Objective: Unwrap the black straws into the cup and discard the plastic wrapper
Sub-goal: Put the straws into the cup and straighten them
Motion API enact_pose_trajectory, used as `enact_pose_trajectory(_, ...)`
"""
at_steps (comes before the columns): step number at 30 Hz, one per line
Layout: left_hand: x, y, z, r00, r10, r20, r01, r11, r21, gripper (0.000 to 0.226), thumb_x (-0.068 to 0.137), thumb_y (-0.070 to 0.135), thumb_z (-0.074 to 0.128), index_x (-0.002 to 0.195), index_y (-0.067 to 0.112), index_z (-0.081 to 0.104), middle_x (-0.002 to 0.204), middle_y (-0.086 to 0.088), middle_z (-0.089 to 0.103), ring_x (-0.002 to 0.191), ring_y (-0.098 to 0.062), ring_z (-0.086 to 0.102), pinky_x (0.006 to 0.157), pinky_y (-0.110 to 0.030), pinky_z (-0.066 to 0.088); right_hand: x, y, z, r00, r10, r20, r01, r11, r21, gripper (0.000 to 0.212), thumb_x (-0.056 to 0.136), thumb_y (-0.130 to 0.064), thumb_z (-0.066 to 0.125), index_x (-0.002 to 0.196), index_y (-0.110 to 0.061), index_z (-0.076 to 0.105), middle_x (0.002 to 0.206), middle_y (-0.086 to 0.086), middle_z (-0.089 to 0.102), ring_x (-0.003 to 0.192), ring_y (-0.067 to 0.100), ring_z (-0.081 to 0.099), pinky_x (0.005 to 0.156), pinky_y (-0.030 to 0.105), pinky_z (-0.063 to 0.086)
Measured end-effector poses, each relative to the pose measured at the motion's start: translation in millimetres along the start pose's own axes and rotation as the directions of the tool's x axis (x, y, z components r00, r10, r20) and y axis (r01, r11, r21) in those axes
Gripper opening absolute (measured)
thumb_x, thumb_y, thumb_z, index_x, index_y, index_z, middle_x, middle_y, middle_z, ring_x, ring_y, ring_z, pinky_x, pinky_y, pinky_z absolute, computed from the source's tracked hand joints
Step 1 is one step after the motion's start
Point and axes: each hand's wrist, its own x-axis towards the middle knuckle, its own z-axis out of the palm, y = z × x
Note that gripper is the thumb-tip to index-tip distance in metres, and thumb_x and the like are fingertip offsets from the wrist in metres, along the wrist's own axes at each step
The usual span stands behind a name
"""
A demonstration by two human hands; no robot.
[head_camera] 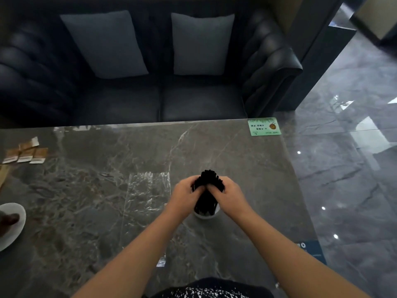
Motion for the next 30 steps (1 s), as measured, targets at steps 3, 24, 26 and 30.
enact_pose_trajectory(3, -2.9, -0.3, -2.5, 1.000, 0.001, -0.022, -0.002, 0.999, -0.042, 0.028, 0.091, 0.001, 0.058, 0.114, 0.011, 0.068, 0.105, -0.007, 0.074, 0.102, -0.020, 0.068, 0.094, -0.046, 0.053, 2.1, -10.0, -7.0, 0.998, -0.062, 0.032, 0.064, 0.994, -0.085, 0.013, 0.094, -0.023, 0.061, 0.091, -0.017, 0.072, 0.086, 0.002, 0.072, 0.081, 0.016, 0.067, 0.072, 0.033, 0.052)
enact_pose_trajectory(24, 8.2, -14.9, 3.3, 0.997, -0.083, 0.008, 0.083, 0.994, -0.069, 0.020, 0.084, 0.007, 0.067, 0.083, 0.027, 0.068, 0.088, -0.005, 0.073, 0.084, -0.017, 0.067, 0.081, -0.038, 0.056, 14.6, 12.3, 0.7, 0.999, -0.010, 0.039, 0.008, 0.999, 0.038, 0.016, 0.092, -0.022, 0.068, 0.084, -0.035, 0.063, 0.089, -0.005, 0.070, 0.088, 0.015, 0.066, 0.081, 0.033, 0.053)
enact_pose_trajectory(26, 8.1, -15.5, -2.6, 0.998, -0.069, 0.009, 0.069, 0.997, -0.017, 0.019, 0.084, 0.008, 0.068, 0.085, 0.027, 0.070, 0.087, -0.002, 0.074, 0.084, -0.014, 0.069, 0.078, -0.030, 0.056, 16.9, 11.6, -3.6, 0.998, -0.015, 0.054, 0.013, 1.000, 0.021, 0.010, 0.091, -0.025, 0.067, 0.083, -0.031, 0.065, 0.086, -0.007, 0.069, 0.085, 0.013, 0.067, 0.077, 0.031, 0.054)
enact_pose_trajectory(30, 6.6, -17.4, -9.9, 0.996, -0.081, 0.036, 0.084, 0.991, -0.104, 0.022, 0.082, 0.001, 0.071, 0.087, 0.022, 0.071, 0.085, 0.001, 0.074, 0.081, -0.007, 0.070, 0.074, -0.019, 0.053, 19.3, 14.9, -8.4, 0.996, 0.027, 0.091, -0.027, 1.000, -0.006, 0.005, 0.089, -0.025, 0.071, 0.090, -0.020, 0.070, 0.085, -0.008, 0.071, 0.083, 0.006, 0.067, 0.073, 0.025, 0.052)
